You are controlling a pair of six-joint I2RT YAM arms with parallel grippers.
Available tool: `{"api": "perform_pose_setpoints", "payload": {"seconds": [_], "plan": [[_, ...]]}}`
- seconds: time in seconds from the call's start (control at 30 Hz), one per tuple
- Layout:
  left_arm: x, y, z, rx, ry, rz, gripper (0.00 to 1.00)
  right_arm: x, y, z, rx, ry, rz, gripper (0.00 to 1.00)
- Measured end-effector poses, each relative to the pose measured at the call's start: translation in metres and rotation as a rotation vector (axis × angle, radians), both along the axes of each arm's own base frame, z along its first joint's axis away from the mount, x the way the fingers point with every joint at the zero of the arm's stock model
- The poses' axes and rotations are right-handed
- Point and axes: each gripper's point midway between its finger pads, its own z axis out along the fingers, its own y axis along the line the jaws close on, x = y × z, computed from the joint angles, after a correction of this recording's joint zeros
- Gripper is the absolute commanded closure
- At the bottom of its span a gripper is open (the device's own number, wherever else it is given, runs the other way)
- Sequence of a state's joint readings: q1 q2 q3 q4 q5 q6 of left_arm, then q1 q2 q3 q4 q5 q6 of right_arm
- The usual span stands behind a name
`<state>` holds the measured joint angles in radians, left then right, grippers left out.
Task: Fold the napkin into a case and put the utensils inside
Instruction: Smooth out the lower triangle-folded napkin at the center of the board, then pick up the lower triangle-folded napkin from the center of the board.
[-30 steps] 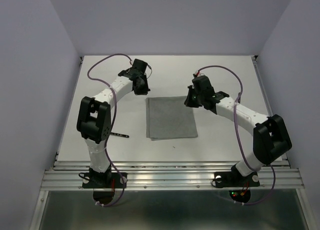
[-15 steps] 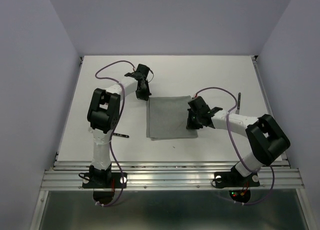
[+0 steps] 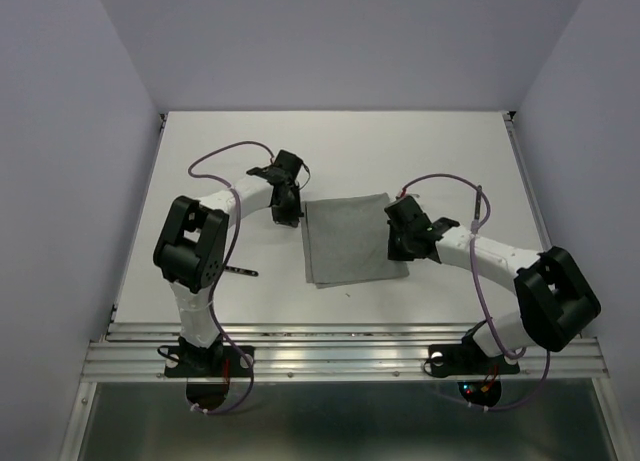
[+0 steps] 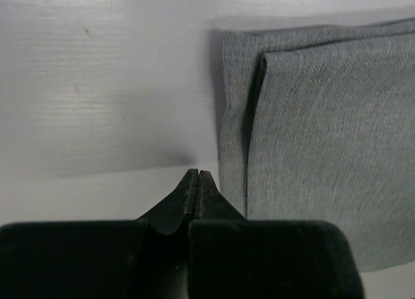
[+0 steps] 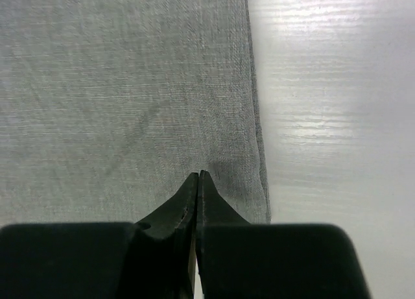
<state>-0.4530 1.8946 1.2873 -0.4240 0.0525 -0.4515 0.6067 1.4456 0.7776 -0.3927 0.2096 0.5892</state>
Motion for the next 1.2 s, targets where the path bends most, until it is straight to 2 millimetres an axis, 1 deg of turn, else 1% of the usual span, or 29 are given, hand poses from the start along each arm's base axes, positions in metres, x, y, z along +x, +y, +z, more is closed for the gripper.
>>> {"api": "perform_pose_setpoints", "payload": {"seconds": [0.03,0.07,0.1,0.13,0.2,0.27,0.3,0.33,0.37,0.4,0.47,0.5,0.53,0.57,0.6,0.63,0.7,0.77,0.87,1.0,1.1,1.2], "plan": [[-0.003,0.001,0.003,0.002,-0.001,-0.002,1.0,0.001,0.0,0.004,-0.001,-0.007,0.006,0.97],[-0.006,0.002,0.006,0.007,-0.004,-0.004,1.0,0.003,0.001,0.009,-0.002,-0.014,0.015,0.93],[-0.007,0.004,0.013,0.016,-0.015,-0.003,1.0,0.007,0.004,0.017,0.002,-0.032,0.023,0.9],[-0.006,0.007,0.017,0.027,-0.028,0.002,1.0,0.013,0.008,0.025,0.006,-0.051,0.034,0.83],[-0.004,0.013,0.029,0.048,-0.056,0.014,1.0,0.027,0.019,0.047,0.027,-0.104,0.05,0.77],[0.003,0.024,0.04,0.072,-0.082,0.035,1.0,0.041,0.035,0.071,0.05,-0.16,0.071,0.72],[0.006,0.03,0.043,0.085,-0.09,0.05,1.0,0.046,0.043,0.079,0.06,-0.176,0.081,0.69],[0.009,0.035,0.046,0.094,-0.096,0.061,0.99,0.057,0.055,0.092,0.071,-0.21,0.093,0.65],[0.016,0.045,0.05,0.103,-0.106,0.09,0.98,0.061,0.062,0.096,0.077,-0.218,0.101,0.65],[0.021,0.056,0.053,0.106,-0.111,0.121,0.97,0.068,0.075,0.101,0.075,-0.228,0.115,0.64],[0.029,0.077,0.056,0.11,-0.115,0.177,0.93,0.083,0.1,0.105,0.076,-0.245,0.14,0.57],[0.032,0.088,0.057,0.108,-0.114,0.207,0.92,0.087,0.109,0.103,0.074,-0.245,0.151,0.53],[0.034,0.097,0.058,0.105,-0.112,0.23,0.9,0.093,0.123,0.1,0.062,-0.243,0.17,0.5],[0.037,0.109,0.06,0.101,-0.114,0.265,0.89,0.097,0.132,0.097,0.053,-0.244,0.181,0.48],[0.038,0.115,0.062,0.098,-0.116,0.28,0.88,0.103,0.144,0.091,0.039,-0.234,0.193,0.45],[0.04,0.123,0.065,0.091,-0.121,0.306,0.87,0.108,0.154,0.087,0.029,-0.229,0.202,0.45],[0.04,0.132,0.07,0.082,-0.132,0.33,0.86,0.118,0.173,0.079,0.016,-0.231,0.213,0.43],[0.039,0.138,0.074,0.072,-0.14,0.343,0.85,0.124,0.186,0.071,0.004,-0.228,0.22,0.41],[0.034,0.146,0.077,0.058,-0.142,0.366,0.83,0.13,0.198,0.057,-0.024,-0.212,0.226,0.39],[0.027,0.156,0.072,0.046,-0.126,0.392,0.83,0.139,0.211,0.044,-0.055,-0.214,0.224,0.36],[0.024,0.161,0.068,0.044,-0.114,0.406,0.83,0.142,0.214,0.034,-0.077,-0.211,0.22,0.35],[0.022,0.161,0.064,0.039,-0.106,0.404,0.83,0.143,0.213,0.024,-0.102,-0.203,0.216,0.32]]}}
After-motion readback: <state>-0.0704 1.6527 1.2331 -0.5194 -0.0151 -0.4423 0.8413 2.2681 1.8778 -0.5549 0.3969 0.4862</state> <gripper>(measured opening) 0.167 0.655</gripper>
